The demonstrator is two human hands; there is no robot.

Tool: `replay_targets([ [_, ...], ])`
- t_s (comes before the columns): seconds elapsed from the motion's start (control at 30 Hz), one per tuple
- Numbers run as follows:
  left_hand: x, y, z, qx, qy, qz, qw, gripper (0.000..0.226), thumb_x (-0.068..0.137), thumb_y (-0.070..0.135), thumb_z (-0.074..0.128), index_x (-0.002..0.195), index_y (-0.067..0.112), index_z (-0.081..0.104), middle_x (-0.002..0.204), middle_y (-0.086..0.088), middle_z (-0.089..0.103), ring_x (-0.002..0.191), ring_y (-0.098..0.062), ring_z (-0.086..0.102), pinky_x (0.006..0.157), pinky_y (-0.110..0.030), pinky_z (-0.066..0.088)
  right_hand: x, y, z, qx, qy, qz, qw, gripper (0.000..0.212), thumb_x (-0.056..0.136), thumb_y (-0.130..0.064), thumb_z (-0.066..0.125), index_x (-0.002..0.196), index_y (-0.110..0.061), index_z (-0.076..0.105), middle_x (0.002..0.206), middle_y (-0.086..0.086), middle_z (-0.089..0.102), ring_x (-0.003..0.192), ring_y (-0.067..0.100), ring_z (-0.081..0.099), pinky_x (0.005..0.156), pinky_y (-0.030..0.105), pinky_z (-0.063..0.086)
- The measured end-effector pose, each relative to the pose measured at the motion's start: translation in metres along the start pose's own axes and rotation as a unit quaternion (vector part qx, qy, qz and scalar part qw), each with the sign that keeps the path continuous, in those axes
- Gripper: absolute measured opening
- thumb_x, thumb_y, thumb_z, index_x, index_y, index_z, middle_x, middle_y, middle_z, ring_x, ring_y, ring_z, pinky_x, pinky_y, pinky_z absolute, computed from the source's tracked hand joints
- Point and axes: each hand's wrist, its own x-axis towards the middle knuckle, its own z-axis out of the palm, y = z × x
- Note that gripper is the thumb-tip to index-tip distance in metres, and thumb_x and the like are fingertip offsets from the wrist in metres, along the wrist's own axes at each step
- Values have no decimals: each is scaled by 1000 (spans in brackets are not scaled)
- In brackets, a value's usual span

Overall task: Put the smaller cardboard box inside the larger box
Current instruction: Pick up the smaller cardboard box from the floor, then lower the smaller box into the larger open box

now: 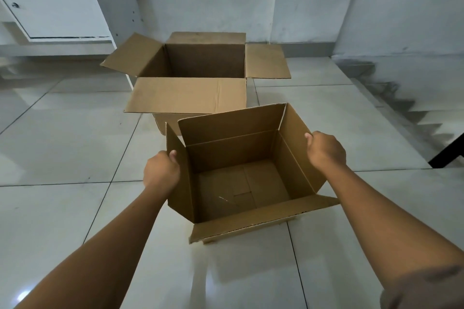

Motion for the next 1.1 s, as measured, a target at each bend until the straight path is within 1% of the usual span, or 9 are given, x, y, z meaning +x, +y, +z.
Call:
replay_targets([
  [0.17, 1, 1, -12, -21, 24, 29, 999, 48, 100, 33, 30, 104, -6, 58, 97, -25, 65, 78, -27, 53, 67, -35, 38, -9, 8, -7, 5, 20, 19, 1000, 42, 100, -30, 31, 102, -1, 62, 93, 18, 69, 82, 33, 66, 57, 28, 38],
  [0.33, -10, 19, -53, -25, 38, 47, 998, 49, 100, 34, 28, 103, -5, 58, 95, -23, 65, 78, -27, 53, 67, -35, 40, -24, 3, -47, 10, 30, 32, 999, 41, 101, -29, 31, 100, -1, 60, 86, 17, 69, 63, 25, 54, 47, 23, 29],
  [0.43, -23, 41, -98, -21, 28, 42, 998, 49, 100, 34, 28, 107, -4, 58, 97, -22, 66, 77, -24, 53, 67, -34, 40, -33, -4, -95, 10, 19, 39, 999, 40, 100, -29, 32, 101, 0, 60, 86, 18, 70, 72, 31, 65, 52, 26, 35],
  [0.5, -32, 55, -122, -20, 22, 39, 999, 48, 100, 33, 28, 110, -4, 57, 100, -22, 66, 84, -29, 59, 68, -32, 40, -38, -9, -123, 10, 18, 39, 999, 40, 100, -29, 32, 101, -1, 60, 86, 18, 70, 75, 32, 67, 52, 26, 36],
  [0.7, -42, 113, -239, -14, 2, 35, 999, 46, 100, 32, 28, 109, -4, 56, 101, -22, 65, 91, -33, 62, 70, -33, 42, -28, -33, -250, 15, 5, 48, 999, 40, 100, -29, 32, 98, -1, 60, 83, 17, 69, 68, 30, 64, 47, 22, 31],
  [0.87, -29, 165, -319, -26, -4, 35, 999, 45, 99, 33, 34, 110, -3, 58, 100, -20, 67, 89, -32, 63, 72, -35, 47, -4, -56, -338, 29, 13, 56, 998, 40, 100, -30, 33, 96, -2, 61, 78, 14, 67, 56, 19, 48, 42, 17, 22],
  [0.93, -18, 183, -344, -31, -4, 32, 999, 43, 98, 33, 36, 107, -2, 59, 98, -20, 67, 86, -31, 62, 72, -37, 48, 11, -67, -366, 34, 14, 57, 998, 41, 100, -30, 31, 95, -2, 61, 75, 12, 64, 56, 19, 48, 42, 18, 22],
  [1.03, 4, 205, -372, -38, 0, 23, 999, 42, 97, 35, 38, 100, -1, 60, 93, -20, 68, 77, -29, 57, 69, -37, 48, 35, -85, -396, 44, 18, 61, 997, 43, 100, -31, 30, 95, -2, 61, 80, 15, 68, 59, 22, 52, 42, 19, 25],
  [1.1, 23, 217, -385, -60, -2, 11, 998, 45, 96, 38, 38, 102, 0, 61, 94, -19, 69, 82, -32, 61, 74, -39, 52, 51, -97, -409, 59, 18, 66, 996, 44, 100, -32, 30, 96, -1, 61, 84, 17, 69, 64, 26, 59, 44, 20, 29],
])
